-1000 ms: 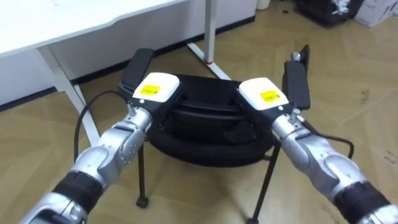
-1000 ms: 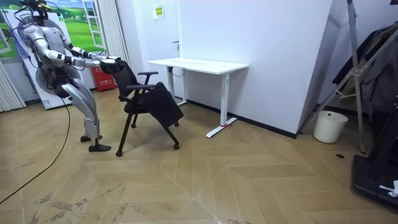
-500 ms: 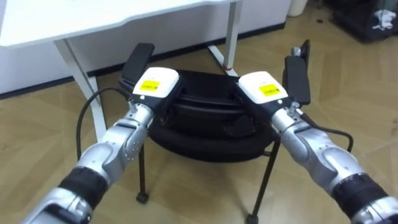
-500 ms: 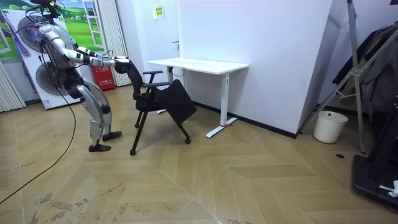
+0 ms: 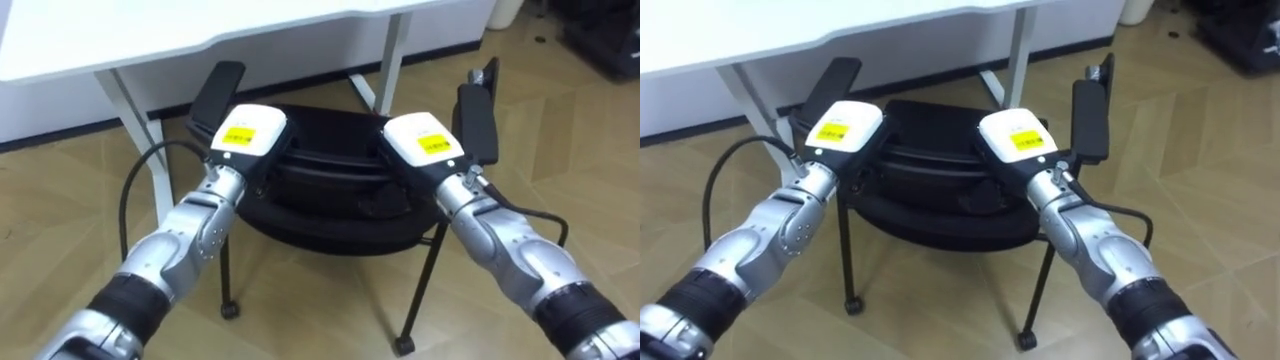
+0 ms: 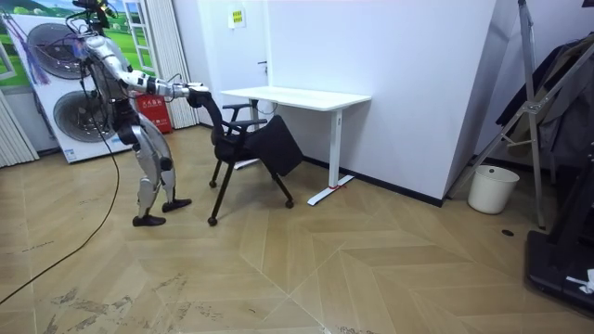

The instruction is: Push chair

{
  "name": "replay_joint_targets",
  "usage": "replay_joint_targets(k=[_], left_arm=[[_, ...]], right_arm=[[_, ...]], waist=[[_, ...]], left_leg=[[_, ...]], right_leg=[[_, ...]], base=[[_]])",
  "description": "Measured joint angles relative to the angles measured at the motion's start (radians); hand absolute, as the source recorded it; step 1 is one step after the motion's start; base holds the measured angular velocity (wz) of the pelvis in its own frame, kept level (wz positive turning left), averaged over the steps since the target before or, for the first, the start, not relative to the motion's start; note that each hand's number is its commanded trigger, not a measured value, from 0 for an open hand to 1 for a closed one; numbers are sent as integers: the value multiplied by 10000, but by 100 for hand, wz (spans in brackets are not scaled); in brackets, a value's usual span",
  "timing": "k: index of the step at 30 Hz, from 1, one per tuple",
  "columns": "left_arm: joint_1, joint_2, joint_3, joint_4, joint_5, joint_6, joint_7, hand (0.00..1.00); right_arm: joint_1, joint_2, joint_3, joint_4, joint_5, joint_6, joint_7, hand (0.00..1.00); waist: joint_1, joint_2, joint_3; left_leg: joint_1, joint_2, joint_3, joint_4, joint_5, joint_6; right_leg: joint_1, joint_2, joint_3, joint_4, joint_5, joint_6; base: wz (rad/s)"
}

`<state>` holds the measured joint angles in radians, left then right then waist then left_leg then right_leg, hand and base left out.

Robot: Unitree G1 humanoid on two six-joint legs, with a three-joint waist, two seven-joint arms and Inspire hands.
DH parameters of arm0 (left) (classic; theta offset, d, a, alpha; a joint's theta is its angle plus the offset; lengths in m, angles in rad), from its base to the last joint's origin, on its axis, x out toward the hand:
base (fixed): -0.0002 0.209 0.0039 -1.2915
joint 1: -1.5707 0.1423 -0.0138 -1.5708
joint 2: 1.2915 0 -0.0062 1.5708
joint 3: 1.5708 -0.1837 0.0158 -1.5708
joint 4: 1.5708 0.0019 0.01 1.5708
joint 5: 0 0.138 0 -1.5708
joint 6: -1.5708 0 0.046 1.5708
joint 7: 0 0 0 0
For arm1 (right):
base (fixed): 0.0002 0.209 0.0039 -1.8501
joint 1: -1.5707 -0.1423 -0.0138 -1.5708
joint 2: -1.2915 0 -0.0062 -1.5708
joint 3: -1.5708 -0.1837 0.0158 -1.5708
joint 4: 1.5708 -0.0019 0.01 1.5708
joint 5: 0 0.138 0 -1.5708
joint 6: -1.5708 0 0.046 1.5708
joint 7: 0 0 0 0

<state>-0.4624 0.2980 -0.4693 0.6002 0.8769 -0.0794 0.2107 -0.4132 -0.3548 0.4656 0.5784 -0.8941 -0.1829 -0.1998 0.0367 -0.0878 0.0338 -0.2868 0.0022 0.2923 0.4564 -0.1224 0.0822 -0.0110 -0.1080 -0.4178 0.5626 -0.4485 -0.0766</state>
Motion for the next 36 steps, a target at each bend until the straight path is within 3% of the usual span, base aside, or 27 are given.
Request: replay_joint_targets(k=[1,2,3,5,6,7,8,10,11,12,13,14,15,16,20,22,26,27,29,30,33,36], left_arm=[[-3,3,2,-1,0,0,3,100],[-5,-2,3,1,6,12,2,100],[-23,-18,5,2,81,17,-33,100],[-20,-60,-25,138,183,-6,-81,100],[-6,-66,-38,272,203,-82,-78,100],[8,-64,-38,286,202,-114,-82,100],[10,-2,-32,282,195,-132,-127,100],[7,19,-27,298,183,-122,-249,100],[8,20,-35,341,185,-148,-257,100],[5,-9,-45,390,191,-156,-247,100],[6,-36,-41,438,181,-143,-240,100],[3,-49,-48,493,178,-137,-240,100],[-2,-94,-34,516,177,-112,-231,100],[-1,-135,-36,534,179,-35,-222,100],[-77,-220,6,493,186,103,-86,100],[-84,-250,63,431,201,158,30,100],[-113,-249,114,433,208,159,51,100],[-110,-236,122,431,209,153,51,100],[-72,-153,116,445,211,126,51,100],[-53,-157,98,446,213,82,50,100],[-62,-121,19,435,212,81,54,100],[-37,-177,-7,464,213,149,71,100]], right_arm=[[-22,4,13,27,7,1,-30,100],[-53,23,45,112,40,1,-72,100],[-31,35,55,172,97,-1,-88,100],[35,99,173,377,285,0,-196,100],[82,207,192,500,304,3,-202,100],[82,265,202,535,300,4,-201,100],[77,386,208,543,243,85,-203,100],[102,408,253,498,238,116,-203,100],[131,424,260,515,239,115,-202,100],[143,428,260,536,245,113,-196,100],[136,441,281,560,241,113,-195,100],[134,455,290,594,242,114,-195,100],[101,438,289,610,248,113,-159,100],[41,428,289,697,250,111,-140,100],[-220,288,289,719,283,56,-19,100],[-381,311,288,754,270,56,18,100],[-462,317,277,747,263,57,93,100],[-470,331,276,755,265,57,111,100],[-458,395,278,806,268,56,150,100],[-397,421,277,807,298,54,150,100],[-320,434,275,773,371,54,149,100],[-292,413,278,743,370,54,162,100]], waist=[[24,2,4],[41,12,1],[27,13,3],[-28,93,68],[67,163,104],[117,198,102],[157,283,105],[71,432,117],[-81,444,118],[-179,426,108],[-260,409,106],[-285,309,25],[-279,311,16],[-238,387,9],[-174,448,18],[-137,380,24],[-72,340,34],[-29,267,78],[-22,239,124],[-55,236,159],[-202,232,156],[-193,207,135]], left_leg=[[-13,-2,4,119,-128,1],[-5,15,-23,360,-448,46],[19,47,-169,634,-751,60],[324,177,-539,827,-1033,12],[526,213,-747,828,-1172,-34],[571,217,-868,832,-1219,-61],[628,216,-1157,827,-1286,-129],[685,204,-1740,824,-1349,-238],[744,184,-2107,827,-1372,-326],[789,152,-2431,882,-1430,-448],[781,140,-2722,1075,-1598,-651],[774,165,-2861,1183,-1667,-750],[789,221,-2939,1384,-1754,-955],[853,415,-3029,1437,-1837,-1107],[896,704,-3099,1201,-1770,-1449],[899,806,-3008,1132,-1673,-1593],[902,980,-2953,1349,-1649,-1629],[937,1092,-2712,1545,-1650,-1631],[842,1228,-2685,2094,-1647,-1627],[706,1339,-2665,2442,-1629,-1597],[447,1635,-2502,3174,-1620,-1584],[106,1616,-2484,3673,-1202,-1375]], right_leg=[[-84,-125,-92,361,-3,25],[-408,-379,-256,1475,121,251],[-721,-599,-137,2468,419,587],[-1134,-623,229,3617,1186,694],[-1470,-570,625,4141,1241,776],[-1682,-576,734,4278,1134,796],[-2194,-579,900,4244,937,788],[-2763,-602,1027,3532,929,817],[-2907,-584,1180,2453,1047,908],[-2884,-536,1493,1056,1368,952],[-2803,-430,1851,219,1969,1064],[-2717,-418,1852,210,2047,1029],[-2529,-273,1728,238,2279,604],[-2360,-146,1485,243,2168,424],[-2184,-61,957,272,1883,-8],[-2153,-24,813,323,1654,-115],[-1936,51,550,352,1345,-232],[-1851,55,545,464,1218,-288],[-1595,105,380,520,992,-331],[-1420,136,182,525,851,-361],[-1088,226,-195,621,564,-432],[-905,203,-280,469,471,-466]], base=[[-14],[0],[14],[16],[0],[-12],[3],[38],[73],[91],[74],[71],[58],[47],[32],[30],[15],[18],[19],[28],[40],[17]])
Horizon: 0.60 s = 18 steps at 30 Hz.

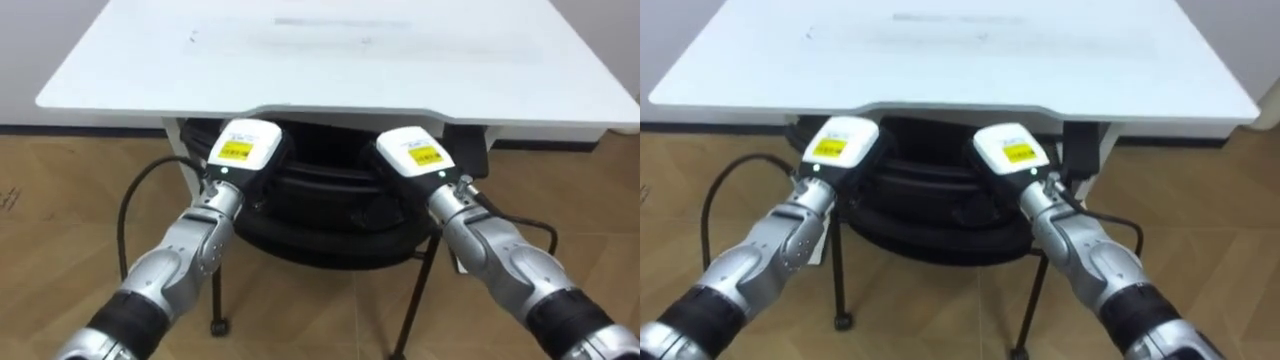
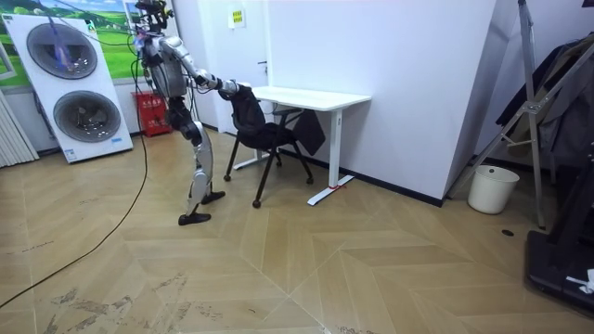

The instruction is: Push chair

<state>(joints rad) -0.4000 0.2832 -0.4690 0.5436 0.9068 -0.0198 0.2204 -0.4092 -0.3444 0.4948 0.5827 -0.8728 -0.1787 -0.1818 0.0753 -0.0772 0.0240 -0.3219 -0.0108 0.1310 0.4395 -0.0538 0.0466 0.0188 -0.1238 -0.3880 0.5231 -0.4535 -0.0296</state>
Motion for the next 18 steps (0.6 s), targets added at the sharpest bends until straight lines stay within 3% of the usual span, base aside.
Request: replay_joint_targets(k=[2,4,5,7,9,11,12,13,14,15,16,17,18], left_arm=[[18,43,27,-198,1,53,-90,100],[17,62,71,-216,13,43,-159,100],[7,69,71,-206,13,35,-161,100],[18,105,-13,-264,9,-155,-274,100],[-16,62,-165,-79,43,-158,-320,100],[-33,62,-171,-11,78,-252,-288,100],[-90,101,-162,88,69,-352,-258,100],[-129,103,-131,144,63,-386,-230,100],[-272,104,-29,331,62,-470,-185,100],[-342,107,55,485,54,-493,-169,100],[-357,122,73,527,52,-500,-163,100],[-399,181,72,554,15,-508,-175,100],[-405,203,73,592,-5,-509,-169,100]], right_arm=[[25,-64,-4,-132,18,64,10,100],[43,-54,-1,-169,16,64,10,100],[65,-49,3,-190,14,65,-1,100],[266,-194,28,-318,186,52,-32,100],[350,-131,47,-13,322,53,-106,100],[351,-39,62,152,367,34,-223,100],[345,-3,89,185,364,34,-306,100],[295,22,106,218,358,35,-336,100],[75,132,113,391,256,36,-358,100],[-99,274,112,590,120,37,-387,100],[-152,339,117,666,89,37,-415,100],[-173,395,131,697,90,37,-433,100],[-173,446,140,734,91,43,-453,100]], waist=[[55,-14,-2],[102,-207,-1],[79,-230,8],[32,-330,54],[44,-204,135],[84,-68,218],[131,-4,247],[221,51,278],[354,193,370],[361,234,386],[366,217,363],[251,99,280],[127,23,193]], left_leg=[[-75,-29,91,277,-308,39],[27,-239,264,468,-797,161],[44,-305,264,539,-881,215],[152,-365,265,910,-1172,325],[305,-191,150,1298,-1488,364],[366,-147,-139,1346,-1571,384],[350,-153,-362,1343,-1582,397],[330,-150,-446,1341,-1583,395],[312,-150,-641,1341,-1583,394],[260,-167,-785,1308,-1582,378],[184,-178,-827,1293,-1572,331],[40,-194,-839,1329,-1511,177],[-46,-115,-955,1479,-1431,40]], right_leg=[[39,-84,21,22,-62,99],[46,-465,150,728,-305,311],[-64,-560,173,1148,-297,324],[-618,-966,439,2806,11,559],[-1277,-1016,1021,4352,988,593],[-1660,-1003,1127,4961,1653,680],[-1951,-1007,1136,5066,1653,756],[-2155,-1007,1156,5005,1559,766],[-2571,-994,1219,4677,1313,728],[-2846,-991,1349,3893,1257,718],[-2861,-967,1446,3283,1256,724],[-2768,-857,1637,1778,1273,797],[-2756,-765,1646,1488,1462,688]], base=[[-7],[-10],[7],[11],[0],[-17],[-33],[-42],[-30],[-13],[20],[47],[46]])
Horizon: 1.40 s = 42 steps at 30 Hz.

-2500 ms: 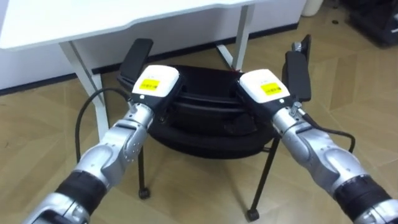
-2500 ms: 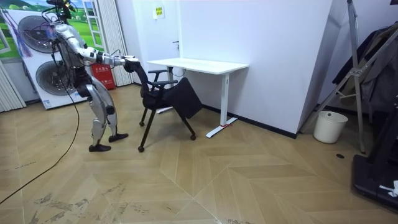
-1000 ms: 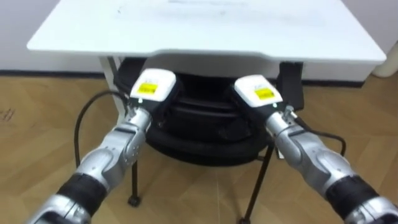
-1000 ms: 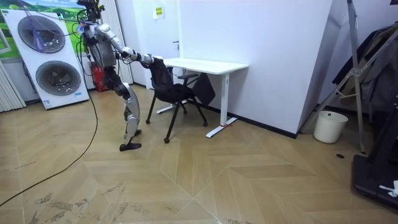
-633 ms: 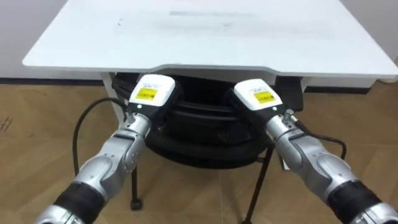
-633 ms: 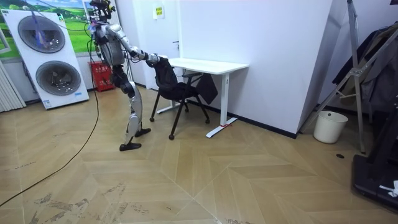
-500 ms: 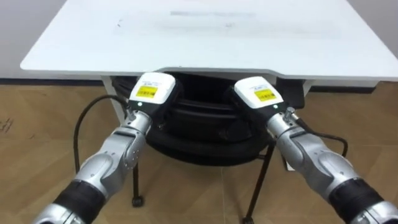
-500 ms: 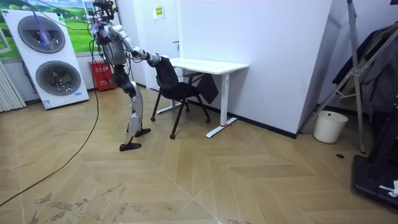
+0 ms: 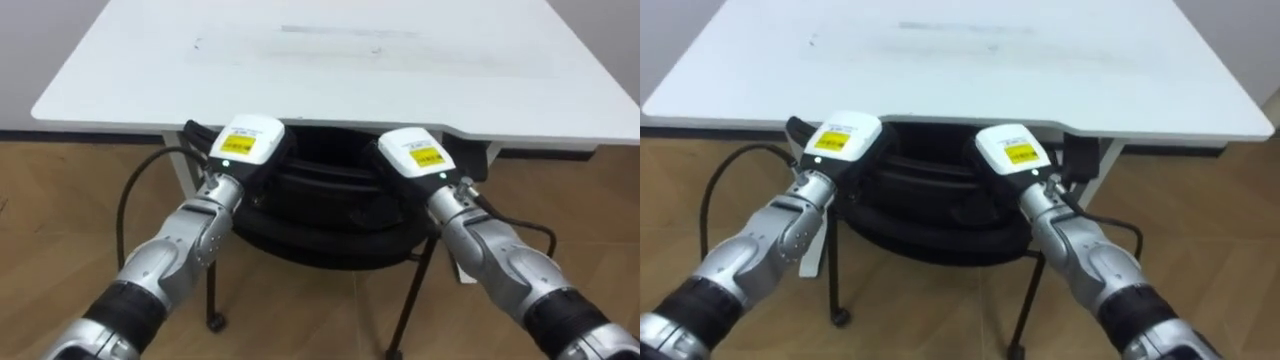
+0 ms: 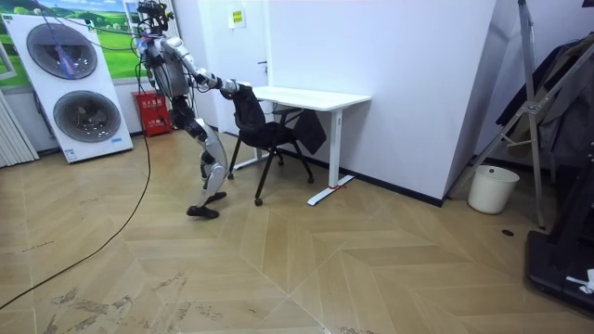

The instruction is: Push chair

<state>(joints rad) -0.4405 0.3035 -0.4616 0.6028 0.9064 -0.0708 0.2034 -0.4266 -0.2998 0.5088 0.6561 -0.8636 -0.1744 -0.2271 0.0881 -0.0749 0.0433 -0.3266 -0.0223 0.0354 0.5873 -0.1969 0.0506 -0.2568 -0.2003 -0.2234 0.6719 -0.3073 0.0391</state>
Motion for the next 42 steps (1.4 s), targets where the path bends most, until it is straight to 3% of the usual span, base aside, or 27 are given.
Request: replay_joint_targets(k=[1,4,5,6,7,8,11,14,20,27,32,33,35,38,40,42], left_arm=[[-3,-23,-31,52,0,-2,-15,100],[50,-66,-53,76,-1,58,-4,100],[50,-34,-41,75,-1,59,8,56],[51,-13,-44,86,0,61,13,12],[59,-3,-46,102,-1,60,13,0],[61,-2,-47,137,-1,54,15,0],[51,-46,-4,139,-16,102,26,0],[49,-294,321,136,-96,259,22,0],[79,-566,701,124,-130,453,39,0],[253,-847,748,-33,-427,708,95,0],[611,-836,856,-544,-438,877,10,0],[674,-821,861,-707,-438,959,-164,0],[681,-685,864,-996,-501,1033,-460,0],[1000,-682,1161,-1823,-433,1266,-996,0],[1278,-631,1460,-2615,-398,1339,-1292,0],[1318,-335,1480,-3151,-373,1366,-1679,0]], right_arm=[[1,11,0,55,1,8,15,100],[-5,-28,81,56,1,7,49,100],[-5,-3,99,30,1,13,51,69],[-3,35,105,44,3,16,71,51],[-3,48,115,45,3,16,89,11],[-3,53,144,48,3,28,93,0],[-6,127,123,66,104,117,122,0],[-59,204,1,59,460,199,348,0],[-74,362,-205,-41,1151,379,807,0],[14,365,-282,-283,1159,616,1398,0],[101,327,-322,-617,1143,717,1829,0],[225,330,-440,-873,1118,844,2014,0],[338,197,-597,-1341,1121,943,2312,0],[712,131,-1328,-2259,1147,1046,2650,0],[985,8,-1627,-2839,1122,1038,2870,0],[1309,-408,-1925,-3693,1075,931,3184,0]], waist=[[-11,80,-61],[129,231,-121],[91,225,-118],[-5,167,-108],[-3,171,-104],[-7,184,-100],[-40,162,-78],[-42,67,-48],[2,-16,-79],[-70,36,-109],[-263,92,-169],[-269,101,-212],[-274,90,-220],[-291,86,-239],[-303,103,-261],[-300,191,-295]], left_leg=[[19,159,-44,-12,42,-138],[84,278,-170,-203,104,-300],[123,258,-254,-362,176,-396],[221,258,-256,-583,258,-429],[261,261,-261,-685,331,-453],[326,250,-299,-839,420,-466],[390,246,-404,-1077,571,-483],[400,237,-419,-1203,607,-538],[430,297,-419,-1229,618,-556],[776,262,-455,-1641,664,-610],[908,241,-453,-1955,892,-470],[931,246,-449,-2025,890,-465],[911,229,-448,-2127,966,-413],[943,196,-430,-2137,1050,-384],[972,185,-433,-2136,1056,-368],[960,189,-472,-2219,1121,-316]], right_leg=[[61,251,16,-192,6,-84],[199,499,-119,-577,164,-249],[308,514,-280,-744,270,-310],[375,537,-303,-895,334,-348],[435,548,-326,-966,370,-362],[545,567,-365,-1086,412,-364],[647,612,-483,-1312,463,-379],[626,605,-513,-1371,469,-381],[650,674,-535,-1497,553,-444],[1087,801,-506,-2178,837,-358],[1351,940,-515,-2696,1085,-273],[1355,971,-518,-2853,1151,-257],[1320,965,-522,-2957,1223,-241],[1341,966,-465,-2965,1284,-215],[1364,980,-421,-3004,1350,-138],[1561,1010,-548,-3268,1476,-119]], base=[[24],[-10],[19],[19],[8],[8],[11],[7],[-1],[0],[0],[0],[-3],[-1],[0],[12]])
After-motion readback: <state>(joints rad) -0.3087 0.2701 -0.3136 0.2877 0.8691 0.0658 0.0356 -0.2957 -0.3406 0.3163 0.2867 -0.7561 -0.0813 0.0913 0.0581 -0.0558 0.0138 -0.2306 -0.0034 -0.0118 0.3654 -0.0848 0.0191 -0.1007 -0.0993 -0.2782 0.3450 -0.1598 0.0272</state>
